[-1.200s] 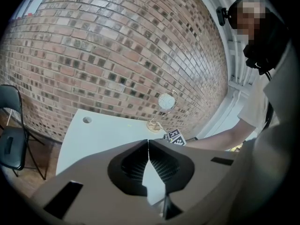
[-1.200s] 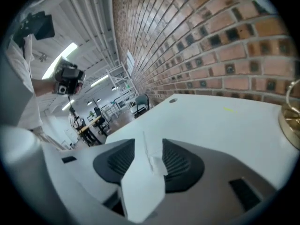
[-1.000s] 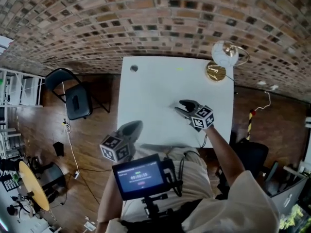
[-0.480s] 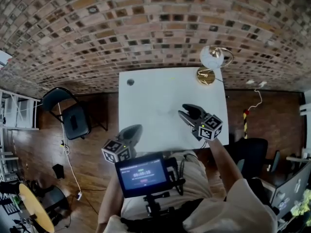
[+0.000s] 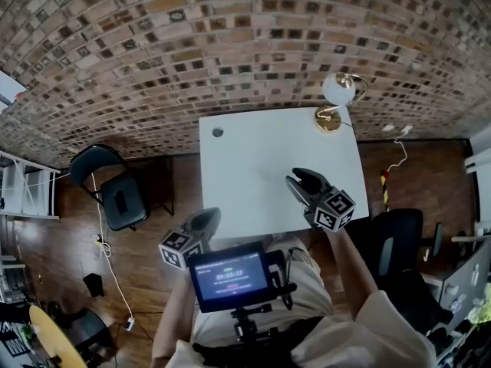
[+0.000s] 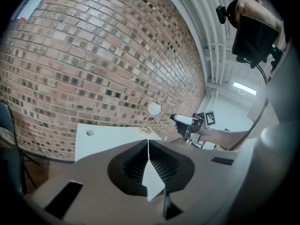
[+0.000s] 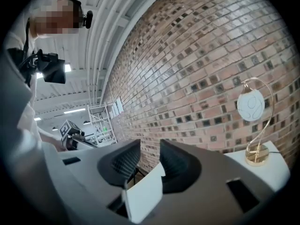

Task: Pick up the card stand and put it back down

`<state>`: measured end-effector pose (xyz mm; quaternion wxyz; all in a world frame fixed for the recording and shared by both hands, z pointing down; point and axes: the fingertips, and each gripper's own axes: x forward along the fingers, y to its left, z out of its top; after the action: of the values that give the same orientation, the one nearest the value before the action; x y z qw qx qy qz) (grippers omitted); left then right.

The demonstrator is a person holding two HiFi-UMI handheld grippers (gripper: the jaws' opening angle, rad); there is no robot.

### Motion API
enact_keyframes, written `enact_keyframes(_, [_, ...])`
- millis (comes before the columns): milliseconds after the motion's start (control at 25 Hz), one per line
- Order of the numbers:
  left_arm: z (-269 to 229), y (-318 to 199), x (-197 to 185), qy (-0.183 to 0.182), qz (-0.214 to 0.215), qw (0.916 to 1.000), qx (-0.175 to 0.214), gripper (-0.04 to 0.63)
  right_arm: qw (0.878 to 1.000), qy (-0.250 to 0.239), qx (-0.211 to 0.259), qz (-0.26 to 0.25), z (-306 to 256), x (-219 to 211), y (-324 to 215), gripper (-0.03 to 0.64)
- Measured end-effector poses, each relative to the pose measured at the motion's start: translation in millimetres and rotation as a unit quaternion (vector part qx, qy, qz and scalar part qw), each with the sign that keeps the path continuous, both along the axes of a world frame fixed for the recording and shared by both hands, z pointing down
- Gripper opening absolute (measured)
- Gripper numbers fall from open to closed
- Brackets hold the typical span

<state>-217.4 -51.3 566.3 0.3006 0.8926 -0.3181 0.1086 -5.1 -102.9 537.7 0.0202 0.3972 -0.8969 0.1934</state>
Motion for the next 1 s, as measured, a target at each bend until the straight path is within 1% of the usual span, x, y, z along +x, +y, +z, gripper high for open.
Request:
enact_keyframes(200, [-6,16,-26,0.011,0.006,0.9999,-0.001,0.006,0.999,0.029,0.003,0.022,-11,-24,24,0.127])
enact_keyframes(360, [-5,25,-49,0.012,0.01,0.9998,0.007,0.006,0.998,0.046,0.009,0.044,-19,-40,44,0.11])
enact_keyframes(520, [-9,30,-60,0.019,0.018,0.9995,0.018,0.006,0.996,0.058,0.016,0.06,-26,-49,63,0.109])
enact_keyframes(760, [-9,53,-70,0.039,0.026,0.9988,0.012,0.006,0.993,0.087,0.003,0.078,-18,-51,96,0.106])
enact_keyframes(880, [2,65,-70,0.054,0.028,0.9981,-0.002,0.006,0.99,0.102,0.003,0.093,-21,-43,114,0.104])
enact_keyframes(1000, [16,75,-66,0.056,0.037,0.9976,-0.015,0.005,0.988,0.11,0.007,0.109,-24,-36,128,0.1])
